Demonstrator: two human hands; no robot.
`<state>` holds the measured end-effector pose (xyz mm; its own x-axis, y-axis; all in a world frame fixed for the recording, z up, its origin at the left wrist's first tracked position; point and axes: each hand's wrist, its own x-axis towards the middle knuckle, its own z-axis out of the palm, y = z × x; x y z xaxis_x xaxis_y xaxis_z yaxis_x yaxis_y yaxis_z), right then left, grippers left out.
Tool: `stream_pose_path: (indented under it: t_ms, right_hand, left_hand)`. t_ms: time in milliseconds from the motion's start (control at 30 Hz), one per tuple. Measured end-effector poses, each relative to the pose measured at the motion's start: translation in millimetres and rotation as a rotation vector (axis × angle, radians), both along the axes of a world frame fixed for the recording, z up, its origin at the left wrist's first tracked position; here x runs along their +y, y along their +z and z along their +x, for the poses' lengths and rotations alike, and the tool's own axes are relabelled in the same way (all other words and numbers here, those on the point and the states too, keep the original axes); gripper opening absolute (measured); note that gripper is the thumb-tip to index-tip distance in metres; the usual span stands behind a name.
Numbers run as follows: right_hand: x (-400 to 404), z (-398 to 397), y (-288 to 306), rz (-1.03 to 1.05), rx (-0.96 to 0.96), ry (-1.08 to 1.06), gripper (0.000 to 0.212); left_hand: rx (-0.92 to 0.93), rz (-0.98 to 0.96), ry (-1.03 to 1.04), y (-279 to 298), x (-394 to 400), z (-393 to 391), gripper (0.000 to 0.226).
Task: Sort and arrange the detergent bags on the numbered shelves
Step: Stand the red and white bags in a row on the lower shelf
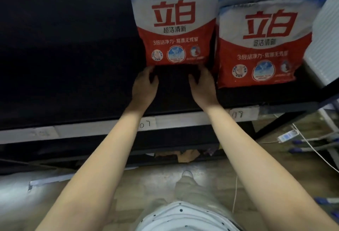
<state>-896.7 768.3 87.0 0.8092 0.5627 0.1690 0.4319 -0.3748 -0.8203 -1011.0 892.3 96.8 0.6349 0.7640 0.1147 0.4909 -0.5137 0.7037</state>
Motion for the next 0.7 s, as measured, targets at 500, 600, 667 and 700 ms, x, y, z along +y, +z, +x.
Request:
stream_pose_path:
  t_ms: [500, 600, 667, 700]
  right_hand:
    - [-147.1, -93.3, 90.7, -0.361, -0.435, 0.134, 0.043]
    - [-170.6, -98.8, 140.2, -0.293, -0.593, 0.097, 0.042]
    - [-181.5, -98.9, 177.1, -0.228, -0.707, 0.048, 0.041]
    - [-185.1, -97.2, 196.5, -0.195, -0.747, 0.03, 0.04]
  left_hand:
    - [0.229, 0.754, -0.496, 86.0, -117.6, -83.3, 0.036]
    - [0.069, 0.829, -0.54, 138.4, -136.6, -88.7, 0.035]
    - [-0.01, 0.904, -0.546, 172.1, -144.5, -89.2, 0.034]
    - [-0.054, 0.944, -0.539, 189.1, -145.8, -87.9, 0.033]
